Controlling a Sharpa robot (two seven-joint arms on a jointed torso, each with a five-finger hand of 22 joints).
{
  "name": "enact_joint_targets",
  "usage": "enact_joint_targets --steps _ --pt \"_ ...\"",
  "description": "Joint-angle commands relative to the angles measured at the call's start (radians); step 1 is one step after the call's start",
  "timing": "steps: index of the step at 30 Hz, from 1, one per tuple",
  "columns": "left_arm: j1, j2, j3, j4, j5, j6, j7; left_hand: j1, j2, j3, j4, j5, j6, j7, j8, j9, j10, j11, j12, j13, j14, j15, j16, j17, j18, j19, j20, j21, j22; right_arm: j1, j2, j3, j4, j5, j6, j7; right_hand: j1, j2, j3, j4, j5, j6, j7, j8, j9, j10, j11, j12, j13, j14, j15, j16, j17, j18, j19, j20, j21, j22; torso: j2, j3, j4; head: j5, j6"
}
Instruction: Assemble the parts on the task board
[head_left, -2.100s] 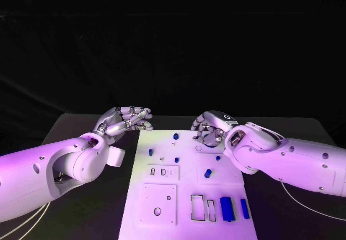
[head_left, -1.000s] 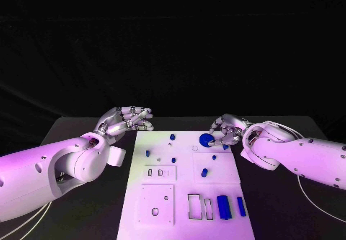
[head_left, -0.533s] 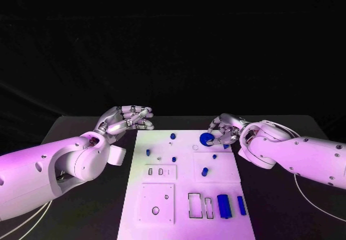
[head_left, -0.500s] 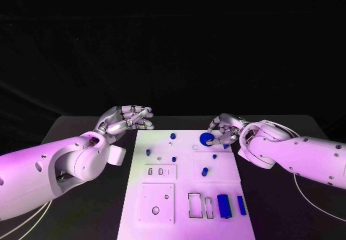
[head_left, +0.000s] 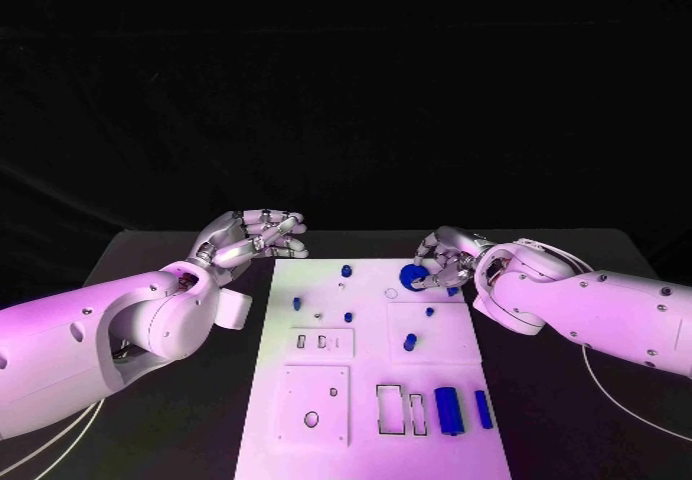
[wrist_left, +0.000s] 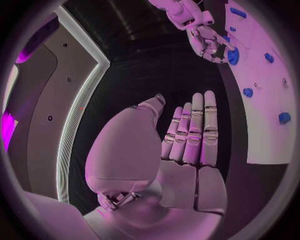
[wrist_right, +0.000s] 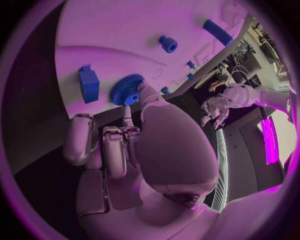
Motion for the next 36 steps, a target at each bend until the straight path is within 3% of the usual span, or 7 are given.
enact_joint_targets --steps 1,12,14,17,20,24,36 --pt "0.001 0.0 0.001 0.004 0.003 0.018 0.006 0.005 -0.005 0.002 -0.005 0.0 -0.004 0.02 -0.007 -0.002 -0.003 0.006 -0.004 0.0 -0.006 -0.002 -0.006 0.001 0.003 -0.004 0.006 -0.007 -0.001 -0.002 0.003 -0.001 -0.003 -0.017 0.028 -0.008 0.012 0.002 0.0 0.006 0.005 -0.008 -0.001 0.005 -0.001 0.086 0.006 0.007 0.234 0.103 0.007 0.005 0.246 -0.017 0.003 0.001 0.004 0.001 0.0 0.0001 0.0005 0.001 -0.002" --pt "0.001 -0.001 0.001 0.004 0.003 0.018 0.005 0.004 -0.004 0.002 -0.004 0.0 -0.003 0.021 -0.007 -0.002 -0.003 0.006 -0.005 0.0 -0.007 -0.002 -0.007 0.002 0.003 -0.005 0.007 -0.007 -0.001 -0.009 0.008 -0.002 -0.008 -0.024 0.051 -0.011 0.028 0.012 0.013 0.013 0.005 0.004 -0.002 0.011 -0.003 0.088 0.006 0.01 0.238 0.103 0.007 0.005 0.247 -0.017 0.003 0.001 0.006 0.005 0.0 0.0004 -0.0005 0.005 -0.005" --pt "0.001 -0.002 0.001 0.004 0.003 0.018 0.005 0.004 -0.004 0.002 -0.004 0.0 -0.003 0.021 -0.007 -0.002 -0.003 0.006 -0.005 0.0 -0.007 -0.002 -0.007 0.002 0.003 -0.005 0.007 -0.007 -0.001 -0.009 0.007 -0.002 -0.008 -0.026 0.051 -0.012 0.04 0.019 0.034 0.019 0.006 0.014 -0.003 0.011 -0.009 0.088 0.004 0.01 0.238 0.103 0.006 0.005 0.248 -0.017 0.003 0.0 0.007 0.007 0.0 0.0004 -0.0005 0.005 -0.005" --pt "0.001 -0.002 0.001 0.004 0.003 0.018 0.005 0.004 -0.004 0.002 -0.004 0.0 -0.003 0.021 -0.007 -0.002 -0.003 0.006 -0.005 0.0 -0.007 -0.002 -0.007 0.002 0.003 -0.005 0.007 -0.007 -0.001 -0.01 0.007 -0.002 -0.008 -0.028 0.037 -0.007 0.077 0.032 0.117 0.024 0.008 0.042 -0.008 0.001 -0.027 0.09 0.0 0.012 0.241 0.103 0.001 0.005 0.247 -0.017 0.002 -0.003 0.008 0.013 0.0 0.0004 -0.0006 0.005 -0.006" --pt "0.001 -0.002 0.001 0.004 0.003 0.018 0.005 0.003 -0.004 0.002 -0.004 0.0 -0.003 0.021 -0.008 -0.002 -0.003 0.006 -0.005 0.0 -0.007 -0.002 -0.007 0.003 0.003 -0.005 0.007 -0.008 -0.002 -0.01 0.007 -0.002 -0.006 -0.029 0.013 0.005 0.088 0.018 0.212 0.021 0.008 0.072 -0.013 -0.009 -0.045 0.092 -0.006 0.016 0.244 0.103 -0.003 0.006 0.249 -0.018 0.003 -0.008 0.011 0.02 0.0 0.0005 -0.0005 0.006 -0.006" --pt "0.001 -0.002 0.001 0.004 0.003 0.018 0.005 0.003 -0.004 0.002 -0.004 0.0 -0.003 0.021 -0.008 -0.002 -0.003 0.006 -0.005 0.0 -0.007 -0.002 -0.007 0.003 0.003 -0.005 0.007 -0.008 -0.002 -0.01 0.007 -0.002 -0.001 -0.029 -0.032 0.027 0.077 0.0 0.285 0.007 0.006 0.097 -0.017 -0.017 -0.056 0.096 -0.009 0.021 0.249 0.104 -0.006 0.007 0.253 -0.019 0.007 -0.011 0.017 0.032 0.0 0.0007 0.0003 0.007 -0.005" --pt "0.0 0.0 0.001 -0.001 0.003 0.017 0.005 0.003 -0.004 0.002 -0.004 0.0 -0.003 0.021 -0.008 -0.002 -0.003 0.006 -0.005 0.0 -0.007 -0.002 -0.007 0.003 0.003 -0.005 0.007 -0.008 -0.002 -0.005 -0.014 0.0 0.063 -0.074 -0.137 0.052 0.04 -0.03 0.347 -0.018 0.003 0.115 -0.018 -0.034 -0.066 0.101 -0.01 0.028 0.256 0.106 -0.007 0.009 0.263 -0.021 0.011 -0.012 0.024 0.045 -0.002 -0.0002 -0.0013 0.01 0.004"
